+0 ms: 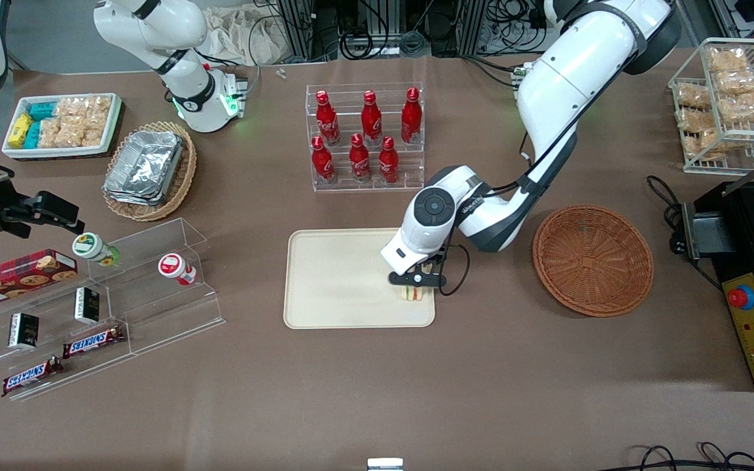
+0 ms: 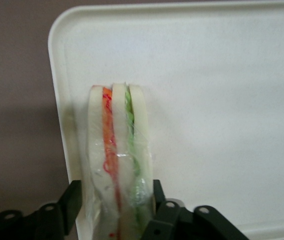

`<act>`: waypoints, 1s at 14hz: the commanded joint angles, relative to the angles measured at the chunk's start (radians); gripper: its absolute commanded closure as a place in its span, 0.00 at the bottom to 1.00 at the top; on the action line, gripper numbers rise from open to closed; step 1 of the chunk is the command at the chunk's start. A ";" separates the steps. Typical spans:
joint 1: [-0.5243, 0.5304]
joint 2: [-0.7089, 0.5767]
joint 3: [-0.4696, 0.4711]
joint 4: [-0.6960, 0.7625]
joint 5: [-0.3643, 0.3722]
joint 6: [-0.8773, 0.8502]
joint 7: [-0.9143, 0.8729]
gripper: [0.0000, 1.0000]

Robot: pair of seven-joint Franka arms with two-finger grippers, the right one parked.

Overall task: Place sandwich from basket to tray
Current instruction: 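Lower the sandwich onto the tray and open the left gripper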

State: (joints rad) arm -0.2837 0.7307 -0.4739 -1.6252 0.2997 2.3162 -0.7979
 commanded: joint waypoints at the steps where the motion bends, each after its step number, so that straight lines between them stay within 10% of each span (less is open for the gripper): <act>1: 0.018 -0.057 0.008 0.056 -0.013 -0.148 -0.023 0.00; 14: 0.417 -0.609 0.117 0.080 -0.390 -0.834 0.578 0.00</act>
State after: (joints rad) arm 0.1110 0.2013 -0.4350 -1.5111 -0.0283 1.5445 -0.3219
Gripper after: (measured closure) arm 0.000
